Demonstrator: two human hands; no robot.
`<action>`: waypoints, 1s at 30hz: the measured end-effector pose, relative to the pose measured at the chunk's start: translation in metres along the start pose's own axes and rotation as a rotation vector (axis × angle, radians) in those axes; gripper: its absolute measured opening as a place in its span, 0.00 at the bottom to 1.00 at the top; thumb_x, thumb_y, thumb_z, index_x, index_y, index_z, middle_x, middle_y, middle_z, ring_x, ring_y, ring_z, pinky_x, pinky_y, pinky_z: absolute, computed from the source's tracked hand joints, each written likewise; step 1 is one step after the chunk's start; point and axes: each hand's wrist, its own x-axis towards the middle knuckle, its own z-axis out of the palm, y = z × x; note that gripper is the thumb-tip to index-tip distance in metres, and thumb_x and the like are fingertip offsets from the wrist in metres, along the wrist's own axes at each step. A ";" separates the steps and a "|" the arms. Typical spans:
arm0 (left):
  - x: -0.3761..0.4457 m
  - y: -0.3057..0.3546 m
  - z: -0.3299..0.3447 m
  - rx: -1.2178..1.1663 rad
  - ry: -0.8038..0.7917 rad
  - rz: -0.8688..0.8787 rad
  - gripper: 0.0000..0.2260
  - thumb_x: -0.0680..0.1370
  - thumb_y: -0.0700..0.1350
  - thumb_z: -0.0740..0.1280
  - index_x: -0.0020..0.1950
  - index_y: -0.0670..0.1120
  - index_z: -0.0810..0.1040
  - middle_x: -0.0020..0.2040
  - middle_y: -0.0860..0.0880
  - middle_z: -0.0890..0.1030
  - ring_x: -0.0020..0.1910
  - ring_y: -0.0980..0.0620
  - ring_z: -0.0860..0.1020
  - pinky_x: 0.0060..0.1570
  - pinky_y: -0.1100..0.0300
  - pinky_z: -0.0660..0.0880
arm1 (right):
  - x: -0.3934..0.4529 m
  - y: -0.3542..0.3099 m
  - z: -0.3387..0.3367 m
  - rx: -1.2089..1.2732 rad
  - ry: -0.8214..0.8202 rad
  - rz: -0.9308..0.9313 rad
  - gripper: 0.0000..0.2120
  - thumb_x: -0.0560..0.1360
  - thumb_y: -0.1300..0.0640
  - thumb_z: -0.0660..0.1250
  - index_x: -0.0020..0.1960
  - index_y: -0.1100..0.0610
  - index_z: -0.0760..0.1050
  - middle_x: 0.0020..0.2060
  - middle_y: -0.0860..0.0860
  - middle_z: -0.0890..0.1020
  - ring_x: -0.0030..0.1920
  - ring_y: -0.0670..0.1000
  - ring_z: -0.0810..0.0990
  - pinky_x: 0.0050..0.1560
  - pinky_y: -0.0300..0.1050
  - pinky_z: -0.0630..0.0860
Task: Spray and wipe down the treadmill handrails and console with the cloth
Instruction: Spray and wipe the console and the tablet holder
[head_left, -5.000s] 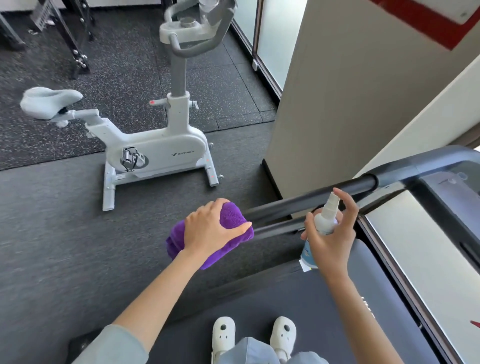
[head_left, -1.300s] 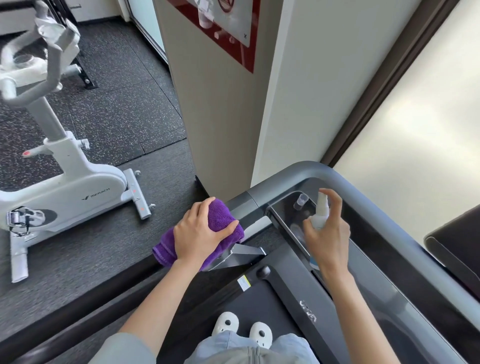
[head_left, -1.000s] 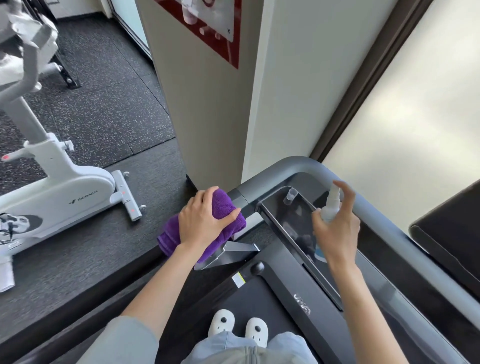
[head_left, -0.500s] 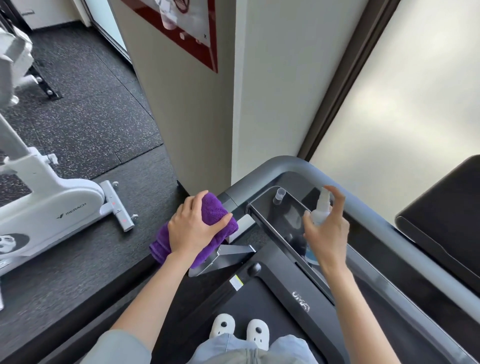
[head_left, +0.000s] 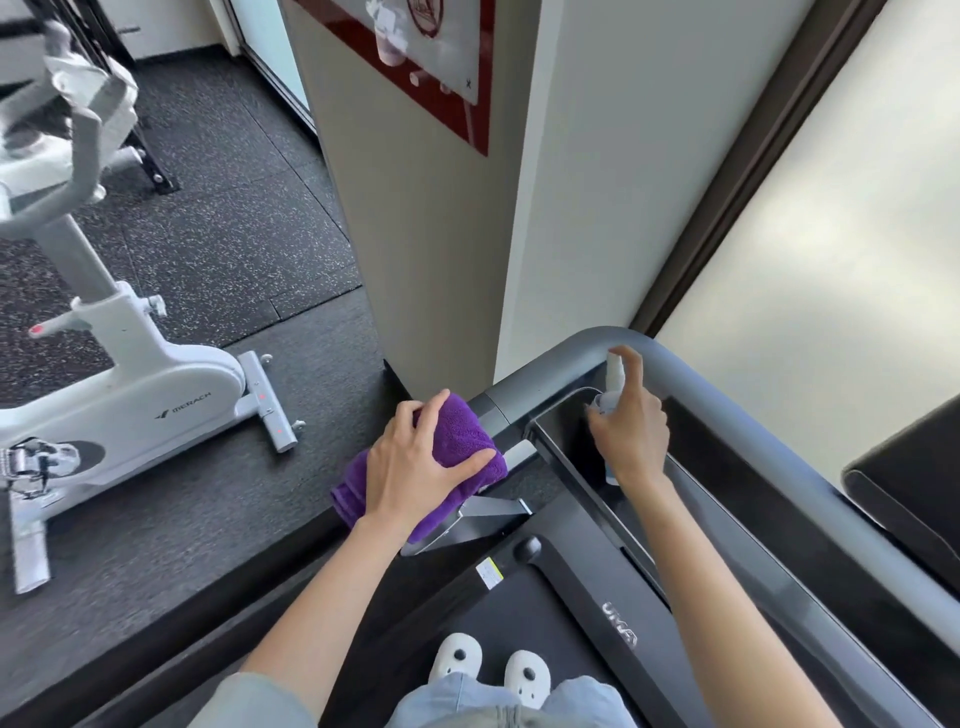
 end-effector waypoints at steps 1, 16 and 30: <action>0.000 0.001 0.000 0.008 -0.011 -0.012 0.44 0.65 0.76 0.55 0.73 0.51 0.68 0.58 0.49 0.73 0.54 0.46 0.77 0.44 0.52 0.75 | 0.000 -0.001 -0.002 0.019 -0.001 0.009 0.29 0.74 0.64 0.65 0.71 0.48 0.61 0.38 0.54 0.76 0.39 0.63 0.78 0.37 0.49 0.70; 0.089 0.088 0.039 0.185 -0.183 0.060 0.35 0.74 0.71 0.58 0.65 0.43 0.68 0.59 0.44 0.72 0.55 0.43 0.75 0.52 0.52 0.71 | -0.025 0.016 -0.027 0.295 0.062 0.029 0.32 0.72 0.62 0.70 0.67 0.41 0.60 0.40 0.51 0.82 0.41 0.56 0.80 0.42 0.49 0.75; 0.013 0.009 0.006 0.134 -0.114 0.079 0.47 0.66 0.78 0.50 0.76 0.49 0.63 0.61 0.47 0.74 0.55 0.44 0.76 0.55 0.47 0.73 | -0.025 0.003 -0.026 0.426 0.060 -0.020 0.31 0.72 0.63 0.69 0.66 0.39 0.61 0.37 0.48 0.82 0.38 0.55 0.81 0.44 0.56 0.81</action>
